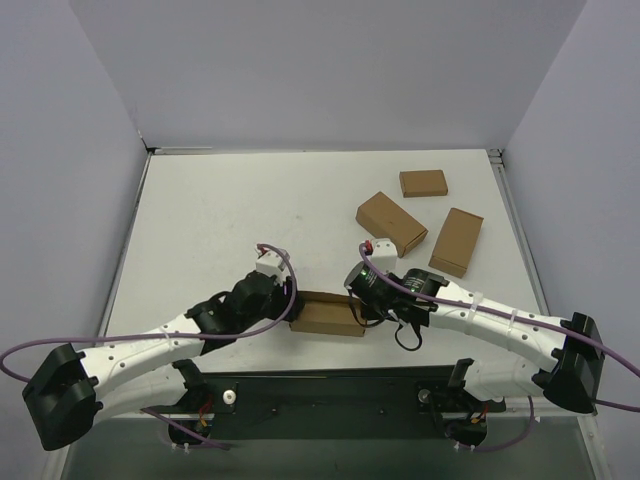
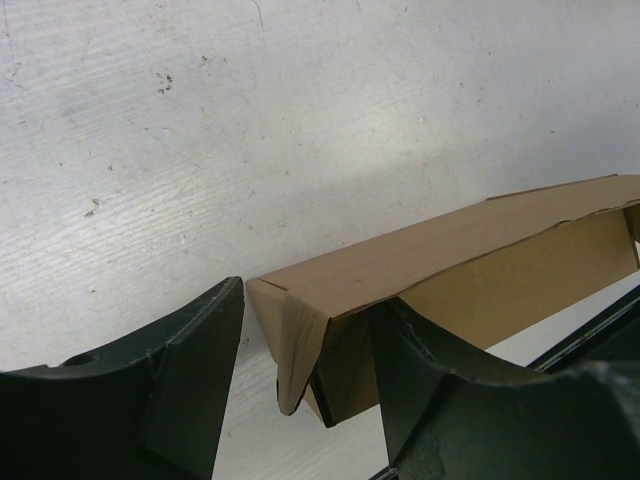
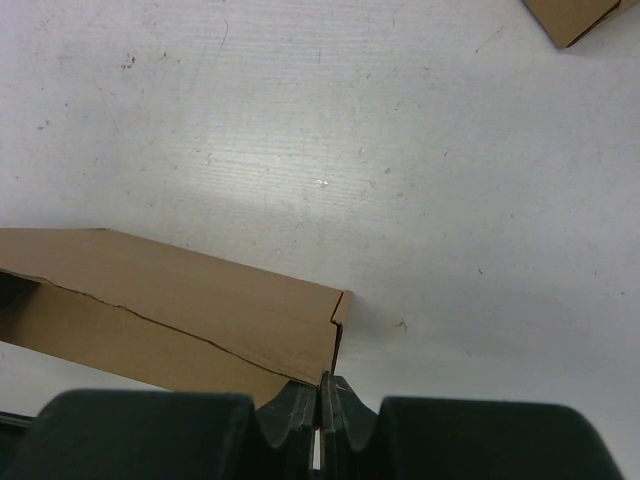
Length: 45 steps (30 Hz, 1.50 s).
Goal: Fold the paper box
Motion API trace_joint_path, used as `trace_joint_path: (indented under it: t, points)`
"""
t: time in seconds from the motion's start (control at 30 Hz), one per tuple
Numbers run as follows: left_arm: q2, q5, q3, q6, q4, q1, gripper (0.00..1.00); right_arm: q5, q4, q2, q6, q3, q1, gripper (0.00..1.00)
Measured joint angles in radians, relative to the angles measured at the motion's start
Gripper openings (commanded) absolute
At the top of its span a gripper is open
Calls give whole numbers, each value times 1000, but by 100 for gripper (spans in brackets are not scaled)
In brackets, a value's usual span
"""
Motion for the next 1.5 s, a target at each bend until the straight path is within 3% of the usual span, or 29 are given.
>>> trace_joint_path:
  t: [0.33,1.03,1.5]
  points:
    - [-35,25,-79,-10,111,1,57,1,-1,2,5,5,-2,0]
    - [-50,29,-86,-5,115,-7,56,-7,5,19,35,14,0,0]
    - [-52,28,-86,-4,113,-7,56,114,65,-6,133,-71,95,0]
